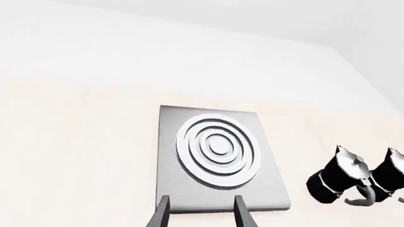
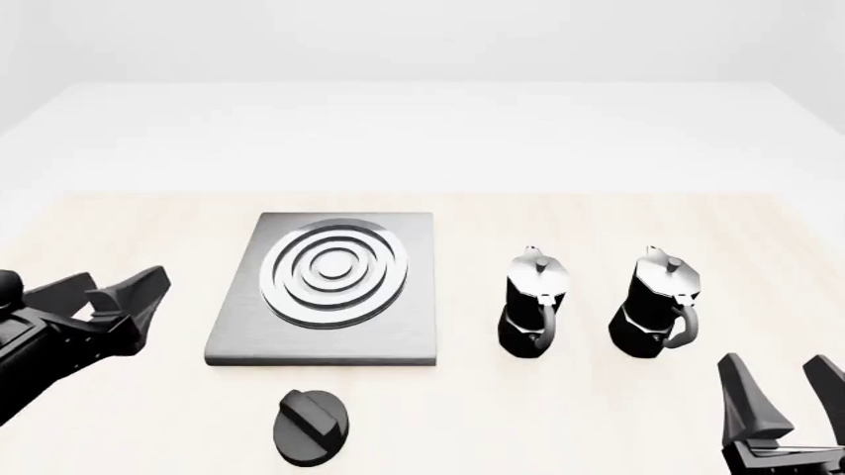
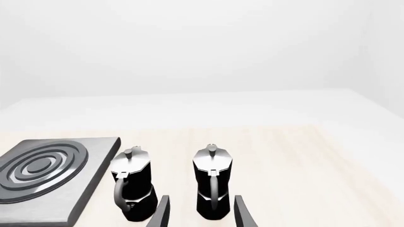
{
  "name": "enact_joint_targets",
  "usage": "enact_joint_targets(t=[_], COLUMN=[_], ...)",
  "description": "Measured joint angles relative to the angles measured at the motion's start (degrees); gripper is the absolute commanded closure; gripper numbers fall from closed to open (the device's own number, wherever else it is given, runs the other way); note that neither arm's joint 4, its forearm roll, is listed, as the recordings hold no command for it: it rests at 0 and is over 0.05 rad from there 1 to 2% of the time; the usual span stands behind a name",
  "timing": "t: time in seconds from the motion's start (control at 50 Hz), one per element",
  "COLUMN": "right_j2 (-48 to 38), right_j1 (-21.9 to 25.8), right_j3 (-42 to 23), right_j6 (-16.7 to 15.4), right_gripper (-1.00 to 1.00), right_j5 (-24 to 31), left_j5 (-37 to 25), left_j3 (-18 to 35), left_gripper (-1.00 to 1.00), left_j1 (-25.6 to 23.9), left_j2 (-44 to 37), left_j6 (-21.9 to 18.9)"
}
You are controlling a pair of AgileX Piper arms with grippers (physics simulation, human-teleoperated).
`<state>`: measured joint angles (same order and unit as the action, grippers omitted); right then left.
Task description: Turn off the stove.
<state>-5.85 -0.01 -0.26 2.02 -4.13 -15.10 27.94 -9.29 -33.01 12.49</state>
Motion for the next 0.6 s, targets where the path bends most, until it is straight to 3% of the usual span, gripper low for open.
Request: enact_joint_targets(t=[0.28, 0.6], right_j2=[-0.63, -0.10], right_j1=[0.01, 0.25], right_j3=[-0.01, -0.01], right_j6=[0.62, 0.58], right_gripper=[-1.00, -1.00], right_j5=[-0.37, 0.20], left_j5=[-3.99, -3.37], left_j3=[2.97, -0.83], left_gripper=[-1.00, -1.00], left_j1=[-6.76, -12.75], left_j2=[-4.54, -6.02], left_j6=[15.05, 29.38])
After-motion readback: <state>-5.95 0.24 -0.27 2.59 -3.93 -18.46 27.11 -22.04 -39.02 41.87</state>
